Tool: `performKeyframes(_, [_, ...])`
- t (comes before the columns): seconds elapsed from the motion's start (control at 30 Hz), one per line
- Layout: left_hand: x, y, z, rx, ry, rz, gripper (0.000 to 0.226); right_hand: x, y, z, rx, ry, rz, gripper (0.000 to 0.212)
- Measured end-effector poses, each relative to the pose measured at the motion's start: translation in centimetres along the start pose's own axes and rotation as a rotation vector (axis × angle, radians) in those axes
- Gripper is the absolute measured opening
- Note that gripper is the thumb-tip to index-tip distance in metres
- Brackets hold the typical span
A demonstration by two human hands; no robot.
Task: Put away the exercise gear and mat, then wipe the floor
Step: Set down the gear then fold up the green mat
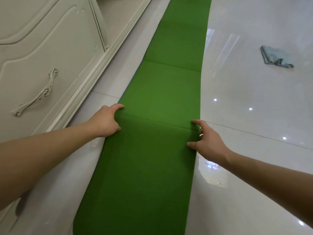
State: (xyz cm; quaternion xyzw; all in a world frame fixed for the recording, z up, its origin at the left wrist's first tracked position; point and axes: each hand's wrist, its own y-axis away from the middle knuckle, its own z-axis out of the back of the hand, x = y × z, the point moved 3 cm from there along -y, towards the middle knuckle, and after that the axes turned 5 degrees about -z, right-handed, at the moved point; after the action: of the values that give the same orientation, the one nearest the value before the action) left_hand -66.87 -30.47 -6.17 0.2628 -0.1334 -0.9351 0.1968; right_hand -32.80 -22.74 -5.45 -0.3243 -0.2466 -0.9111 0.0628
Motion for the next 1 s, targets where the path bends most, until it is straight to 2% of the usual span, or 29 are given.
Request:
performKeyframes(0.53, [-5.8,3.9,3.5,-0.153,-0.042,-0.14,0.075,1.1,3.0,6.4,-0.144,0.098,0.09,0.073])
performKeyframes(1.0, [-8.6,7.4,5.4,-0.327,-0.051,-0.288,0.042,1.3,7.2,11.7,-0.273,0.129,0.142,0.049])
